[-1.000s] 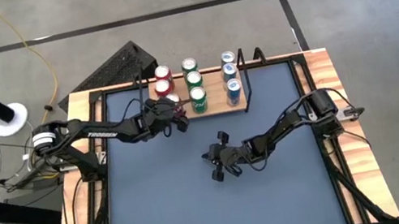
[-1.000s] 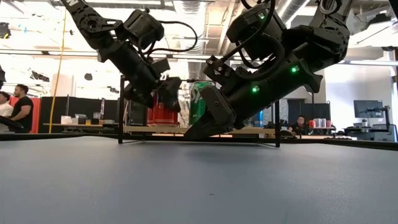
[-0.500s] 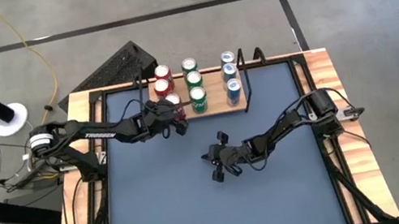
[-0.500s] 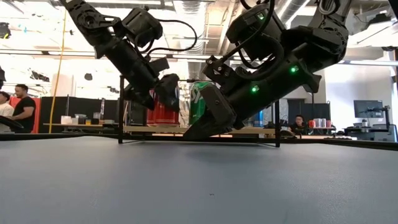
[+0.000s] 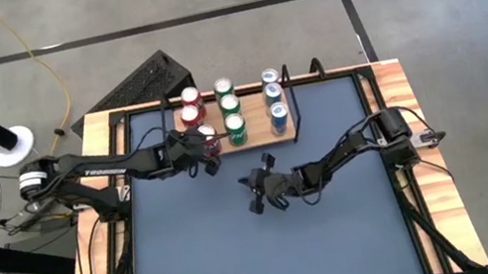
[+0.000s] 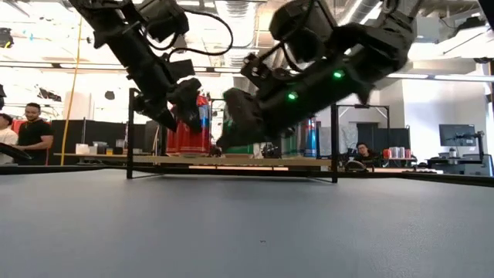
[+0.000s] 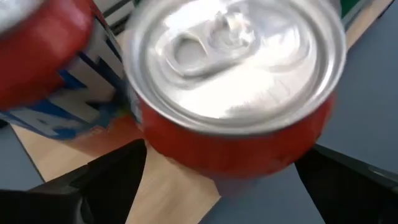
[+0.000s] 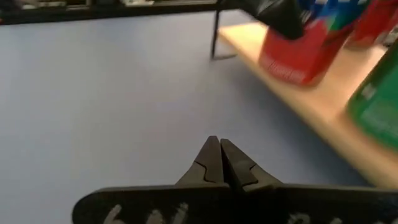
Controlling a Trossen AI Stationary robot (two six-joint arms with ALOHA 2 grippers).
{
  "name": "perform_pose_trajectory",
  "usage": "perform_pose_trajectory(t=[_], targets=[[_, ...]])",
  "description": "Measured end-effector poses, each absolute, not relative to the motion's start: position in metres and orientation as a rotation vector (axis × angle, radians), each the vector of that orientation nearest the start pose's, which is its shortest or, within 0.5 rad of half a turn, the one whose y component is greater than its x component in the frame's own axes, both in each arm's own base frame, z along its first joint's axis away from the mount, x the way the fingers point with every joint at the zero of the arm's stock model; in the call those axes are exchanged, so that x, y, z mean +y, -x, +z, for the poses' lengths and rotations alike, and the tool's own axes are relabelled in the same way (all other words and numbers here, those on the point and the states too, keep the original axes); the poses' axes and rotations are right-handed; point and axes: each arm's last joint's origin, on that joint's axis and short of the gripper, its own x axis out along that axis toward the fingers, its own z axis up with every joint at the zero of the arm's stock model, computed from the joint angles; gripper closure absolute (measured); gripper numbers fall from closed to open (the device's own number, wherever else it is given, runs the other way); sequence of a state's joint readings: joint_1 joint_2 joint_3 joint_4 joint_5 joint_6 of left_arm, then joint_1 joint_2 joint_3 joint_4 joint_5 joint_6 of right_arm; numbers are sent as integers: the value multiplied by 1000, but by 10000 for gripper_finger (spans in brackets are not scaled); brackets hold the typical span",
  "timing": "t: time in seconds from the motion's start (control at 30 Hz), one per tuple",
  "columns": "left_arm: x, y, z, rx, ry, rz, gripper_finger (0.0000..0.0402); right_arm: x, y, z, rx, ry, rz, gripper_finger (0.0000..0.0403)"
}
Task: Place canned beverage on shelf
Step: Put the red soda can on the shelf aligned with the other red soda cans
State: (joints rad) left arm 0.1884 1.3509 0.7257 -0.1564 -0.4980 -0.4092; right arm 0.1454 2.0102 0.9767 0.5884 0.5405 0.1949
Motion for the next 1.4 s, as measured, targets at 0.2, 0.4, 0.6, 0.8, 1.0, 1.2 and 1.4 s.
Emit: perform_pose_trajectory(t=[0.2,0.4,0.6,0.8,1.0,1.2,1.4], targets=[[61,-250,209,630,241,766,10,24,-406,138,364,-28,-420,403],[60,-250,209,645,224,728,10,21,-408,140,363,-33,-412,403],[60,-251,214,678,230,724,10,21,-408,140,355,-42,-411,403],[59,-259,233,695,219,612,10,20,-408,140,352,-44,-414,403],[57,-258,254,797,158,545,10,20,-408,140,354,-43,-414,403],[58,-252,273,899,113,603,10,19,-408,140,362,-42,-420,403],[55,-247,288,898,120,569,10,6,-409,141,346,-46,-472,403]])
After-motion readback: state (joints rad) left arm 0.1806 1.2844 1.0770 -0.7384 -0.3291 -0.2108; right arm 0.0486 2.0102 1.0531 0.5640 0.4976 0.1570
